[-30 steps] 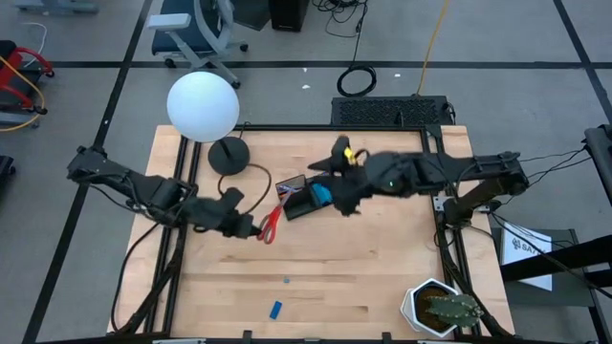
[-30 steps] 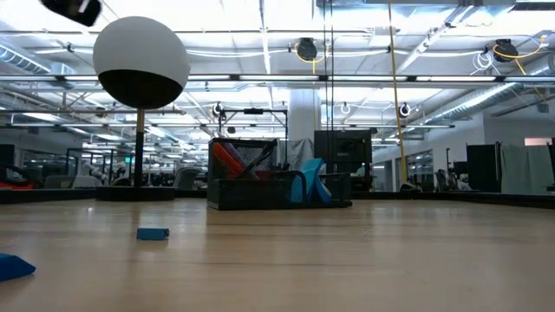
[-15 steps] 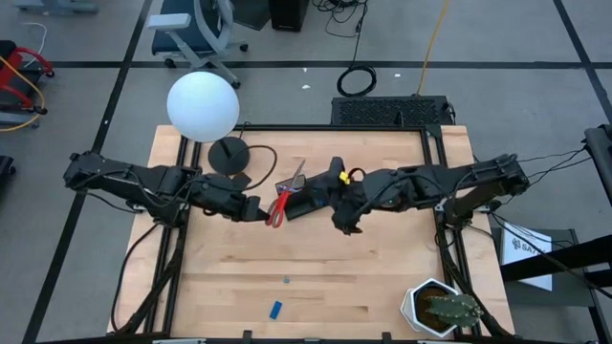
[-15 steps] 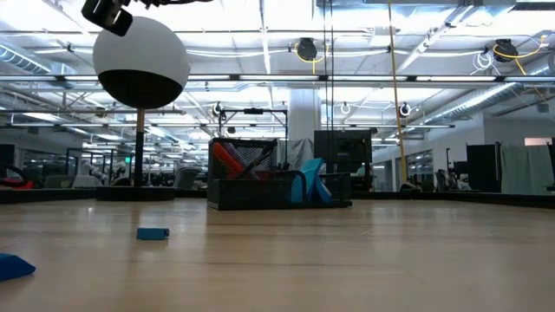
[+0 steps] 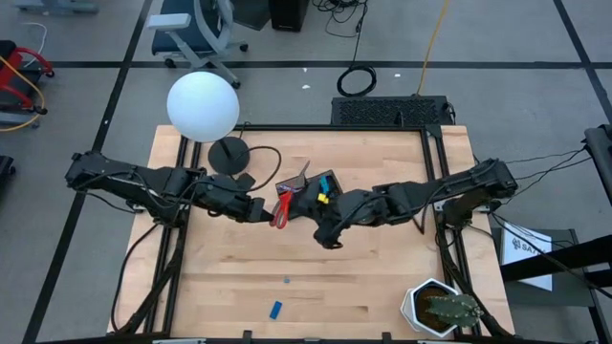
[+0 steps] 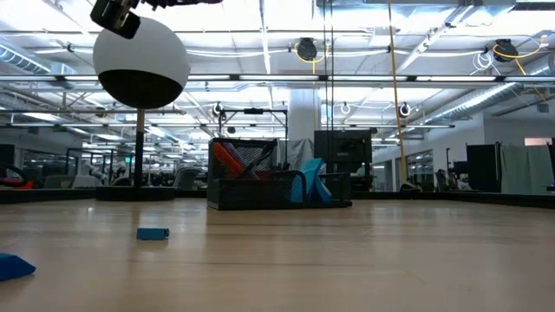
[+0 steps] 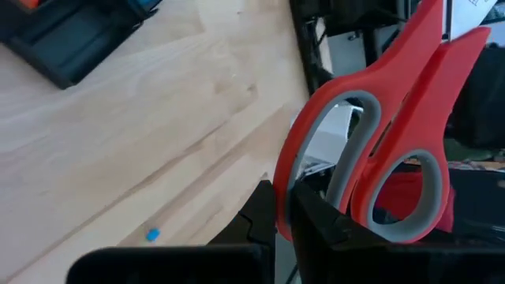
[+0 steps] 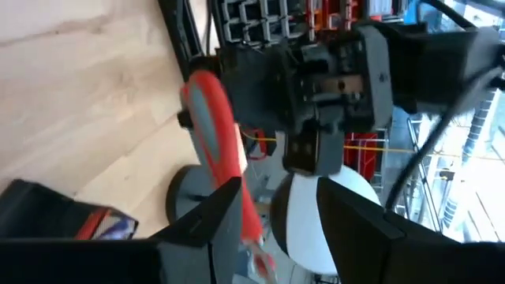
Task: Pick and place office supplies into organizer
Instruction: Put the orange scissors into the desk organizer
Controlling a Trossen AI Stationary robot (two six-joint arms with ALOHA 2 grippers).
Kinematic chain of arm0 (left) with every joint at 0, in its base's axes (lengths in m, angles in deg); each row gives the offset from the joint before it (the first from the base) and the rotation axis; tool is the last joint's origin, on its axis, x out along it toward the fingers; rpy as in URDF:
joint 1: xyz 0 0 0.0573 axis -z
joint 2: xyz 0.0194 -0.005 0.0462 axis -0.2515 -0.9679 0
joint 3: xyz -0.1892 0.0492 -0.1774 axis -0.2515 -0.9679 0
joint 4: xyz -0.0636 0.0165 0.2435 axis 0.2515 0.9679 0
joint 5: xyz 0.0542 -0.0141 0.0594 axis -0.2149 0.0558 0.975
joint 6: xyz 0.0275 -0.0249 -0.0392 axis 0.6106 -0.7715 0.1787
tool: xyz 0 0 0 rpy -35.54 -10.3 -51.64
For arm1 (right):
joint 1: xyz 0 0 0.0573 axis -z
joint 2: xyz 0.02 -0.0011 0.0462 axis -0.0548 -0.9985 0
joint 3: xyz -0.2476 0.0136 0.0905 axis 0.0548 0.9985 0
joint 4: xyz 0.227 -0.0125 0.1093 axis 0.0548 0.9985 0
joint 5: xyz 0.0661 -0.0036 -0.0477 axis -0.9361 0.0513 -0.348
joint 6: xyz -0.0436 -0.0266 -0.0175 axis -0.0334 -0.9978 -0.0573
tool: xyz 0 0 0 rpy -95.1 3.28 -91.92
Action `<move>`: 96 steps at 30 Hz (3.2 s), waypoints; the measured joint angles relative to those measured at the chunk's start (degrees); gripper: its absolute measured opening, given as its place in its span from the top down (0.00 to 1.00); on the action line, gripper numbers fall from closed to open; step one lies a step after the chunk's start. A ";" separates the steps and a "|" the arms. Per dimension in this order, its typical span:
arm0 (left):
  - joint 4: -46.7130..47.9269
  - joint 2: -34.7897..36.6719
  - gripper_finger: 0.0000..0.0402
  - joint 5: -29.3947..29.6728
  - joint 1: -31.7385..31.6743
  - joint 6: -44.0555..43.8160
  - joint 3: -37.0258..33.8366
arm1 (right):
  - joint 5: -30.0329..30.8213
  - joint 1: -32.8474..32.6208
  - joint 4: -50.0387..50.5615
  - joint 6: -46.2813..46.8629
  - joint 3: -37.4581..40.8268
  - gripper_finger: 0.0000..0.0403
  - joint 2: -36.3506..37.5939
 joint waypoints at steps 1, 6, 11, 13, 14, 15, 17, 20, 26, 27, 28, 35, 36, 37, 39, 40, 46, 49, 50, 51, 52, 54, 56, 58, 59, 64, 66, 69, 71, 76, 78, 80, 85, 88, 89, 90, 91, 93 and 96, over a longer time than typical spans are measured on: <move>-0.21 -0.24 0.95 -0.18 0.01 -0.01 -0.01 | -0.58 0.02 -0.31 -0.07 0.00 0.62 -0.51; -1.52 -0.95 0.95 -1.47 0.28 -0.05 -0.01 | -0.87 0.39 -0.10 -1.18 0.04 0.62 -2.58; -1.89 -1.44 0.95 -1.63 0.35 -0.14 -0.01 | -3.69 1.56 0.35 -0.04 0.05 0.62 -3.27; -2.34 -1.37 0.95 -1.58 0.61 -0.10 -0.01 | -5.91 2.18 -0.14 0.72 0.04 0.62 -3.18; -2.32 -1.39 0.95 -1.56 0.61 -0.09 -0.01 | -6.73 2.47 -0.21 0.82 0.04 0.62 -3.18; -2.43 -1.41 0.95 -1.56 0.61 0.00 -0.01 | -6.90 2.71 -0.26 0.91 0.04 0.62 -3.21; -2.80 -1.42 0.95 -1.52 0.61 0.02 -0.01 | -6.94 3.18 -0.22 0.93 0.06 0.62 -3.21; -3.08 -1.39 0.95 -1.41 0.59 0.23 -0.01 | -8.61 3.87 -0.25 1.64 0.04 0.62 -3.21; -3.55 -2.31 0.95 -1.26 0.46 0.57 -0.01 | -9.94 4.61 0.17 1.80 0.04 0.70 -3.60; -3.34 -2.26 0.95 -1.38 0.46 0.65 -0.01 | -9.90 4.61 0.09 1.75 0.04 0.74 -3.85; -3.28 -2.28 0.95 -1.43 0.46 0.63 -0.04 | -9.89 4.61 0.48 1.66 0.04 0.77 -4.02; -1.60 -2.72 0.95 -1.88 0.22 1.30 -0.22 | -8.33 3.70 3.19 -0.50 0.07 0.93 -5.81; -1.22 -2.55 0.93 -1.91 0.27 1.38 -0.23 | -7.80 3.63 3.04 0.46 0.07 0.93 -5.86; -0.88 -2.43 0.91 -1.89 0.41 1.40 -0.21 | -7.83 3.64 3.01 1.55 0.04 0.93 -5.91; -0.91 -2.42 0.84 -1.80 0.55 1.66 -0.19 | -8.01 3.73 3.49 3.40 0.04 0.93 -5.82; -1.05 -2.39 0.80 -1.57 0.55 1.74 -0.18 | -7.99 3.74 3.52 4.01 0.04 0.93 -5.73; -0.75 -1.66 0.66 -0.72 0.52 4.13 0.01 | -6.64 3.94 3.33 6.97 0.04 0.93 -5.04; 1.28 -0.35 0.62 1.81 0.50 4.95 0.03 | -6.51 4.27 3.94 11.53 0.04 0.93 -4.75; 2.50 0.37 0.62 3.24 0.50 4.92 0.03 | -6.49 4.51 3.88 13.08 0.04 0.93 -4.67; 3.54 1.15 0.62 4.72 0.50 4.91 0.03 | -6.48 4.66 3.80 14.83 0.04 0.93 -4.54; 4.49 2.07 0.62 6.00 0.50 4.97 0.03 | -6.44 4.90 3.98 16.95 0.04 0.93 -4.17; 7.01 4.36 0.61 8.68 0.50 5.63 0.03 | -6.42 5.71 3.71 21.85 0.04 0.93 -3.82; 8.76 6.47 0.61 11.80 0.50 6.41 0.03 | -6.41 6.71 3.04 27.29 0.04 0.93 -2.97; 10.58 8.85 0.61 14.77 0.50 6.57 0.03 | -6.40 7.99 2.50 33.33 0.04 0.93 -2.64; 11.64 9.92 0.61 16.07 0.50 7.10 0.03 | -6.43 8.65 1.69 36.43 0.04 0.93 -2.45; 13.04 13.58 0.61 23.19 0.50 9.64 0.07 | -8.91 12.51 -2.92 51.48 0.04 0.93 -1.95; 12.76 14.47 0.61 25.24 0.49 10.96 0.07 | -11.03 14.19 -6.52 57.14 0.04 0.93 -1.95; 12.63 14.96 0.61 27.96 0.50 12.28 0.05 | -12.91 16.72 -14.63 63.70 1.29 0.93 -2.22; 12.71 15.15 0.61 29.21 0.50 12.82 0.05 | -14.01 18.51 -20.51 67.68 3.40 0.93 -2.27; 12.33 15.22 0.61 30.15 0.50 16.39 0.05 | -18.69 23.14 -39.69 79.23 12.58 0.93 -2.33; 12.30 15.22 0.61 30.18 0.50 17.24 0.05 | -19.01 24.56 -48.09 84.15 17.59 0.93 -2.33; 12.30 15.22 0.61 30.17 0.50 18.27 0.05 | -20.27 25.93 -56.31 88.48 22.70 0.93 -2.39; 12.30 15.22 0.61 30.30 0.50 19.35 0.03 | -20.27 28.28 -71.09 96.69 33.19 0.93 -3.97; 12.30 15.20 0.61 30.33 0.50 19.39 0.01 | -20.63 29.50 -78.09 100.95 35.07 0.93 -7.39; 12.30 15.17 0.61 30.33 0.50 19.44 0.01 | -21.23 29.80 -80.25 102.05 35.00 0.93 -8.79; 12.30 15.17 0.61 30.31 0.50 19.52 0.01 | -21.83 30.08 -81.86 103.05 34.59 0.93 -10.41; 12.30 15.16 0.61 30.31 0.50 19.58 0.01 | -21.91 30.23 -83.28 103.94 33.82 0.93 -12.10; 12.30 15.15 0.61 30.15 0.50 19.56 -0.01 | -22.07 30.38 -85.54 104.90 32.21 0.93 -15.33; 12.25 15.15 0.61 29.74 0.50 19.57 -0.01 | -23.85 30.59 -87.75 105.26 29.03 0.93 -18.76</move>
